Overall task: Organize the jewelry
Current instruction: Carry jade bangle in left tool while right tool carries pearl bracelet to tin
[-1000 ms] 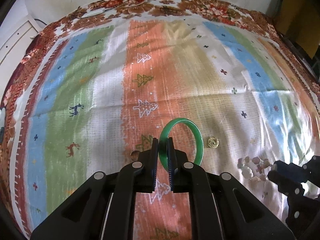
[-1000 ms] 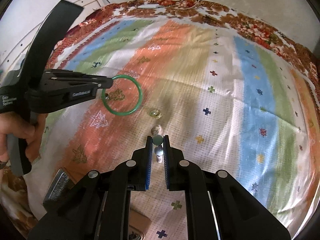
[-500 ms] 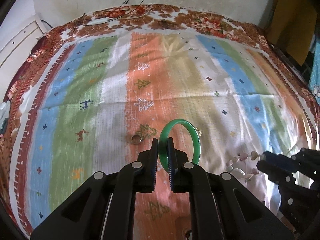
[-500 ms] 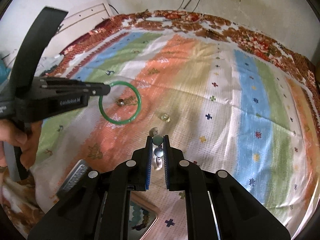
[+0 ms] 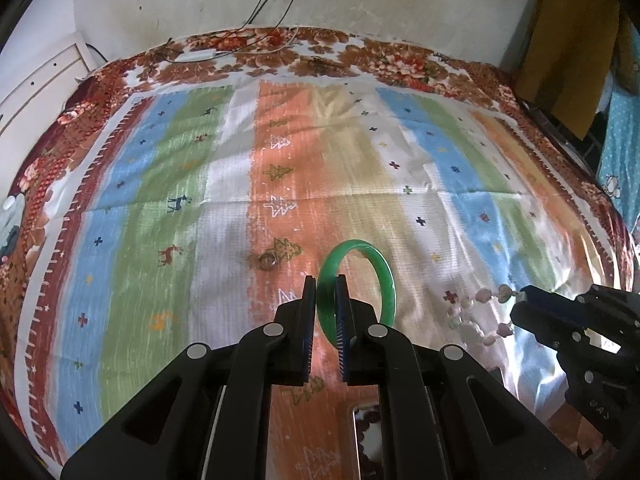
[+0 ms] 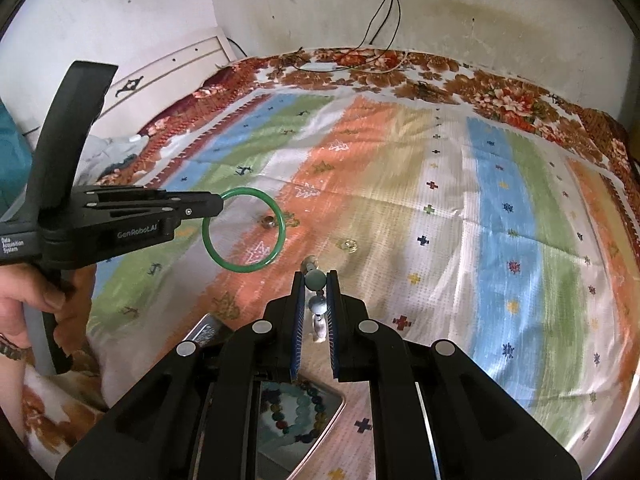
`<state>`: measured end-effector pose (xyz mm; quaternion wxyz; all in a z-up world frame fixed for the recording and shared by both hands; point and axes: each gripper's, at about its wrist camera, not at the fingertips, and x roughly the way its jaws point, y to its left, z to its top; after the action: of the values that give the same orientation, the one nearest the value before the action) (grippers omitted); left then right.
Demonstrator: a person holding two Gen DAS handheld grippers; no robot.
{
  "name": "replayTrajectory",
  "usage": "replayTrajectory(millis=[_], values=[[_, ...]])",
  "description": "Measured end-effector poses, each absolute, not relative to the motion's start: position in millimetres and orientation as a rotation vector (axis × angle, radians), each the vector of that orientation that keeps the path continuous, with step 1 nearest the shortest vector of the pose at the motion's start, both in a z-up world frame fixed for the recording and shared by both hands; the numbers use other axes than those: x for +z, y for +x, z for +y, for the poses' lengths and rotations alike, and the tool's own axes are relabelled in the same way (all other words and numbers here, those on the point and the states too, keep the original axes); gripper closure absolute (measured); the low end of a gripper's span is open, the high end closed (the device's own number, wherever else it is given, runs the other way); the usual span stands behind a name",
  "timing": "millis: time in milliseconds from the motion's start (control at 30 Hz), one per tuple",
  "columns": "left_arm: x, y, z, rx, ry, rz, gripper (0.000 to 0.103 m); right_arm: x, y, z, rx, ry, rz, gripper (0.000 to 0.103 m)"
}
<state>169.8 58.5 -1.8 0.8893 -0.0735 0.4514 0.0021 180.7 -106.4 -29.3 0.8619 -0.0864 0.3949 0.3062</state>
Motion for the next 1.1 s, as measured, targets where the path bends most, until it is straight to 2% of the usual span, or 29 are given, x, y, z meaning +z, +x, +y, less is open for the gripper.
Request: replayTrajectory(millis=[1100], values=[[8,80,44,-0.080,-0.186,0.867,0.094,-34,120,-125,0.719,-0.126,0.840,0.092]])
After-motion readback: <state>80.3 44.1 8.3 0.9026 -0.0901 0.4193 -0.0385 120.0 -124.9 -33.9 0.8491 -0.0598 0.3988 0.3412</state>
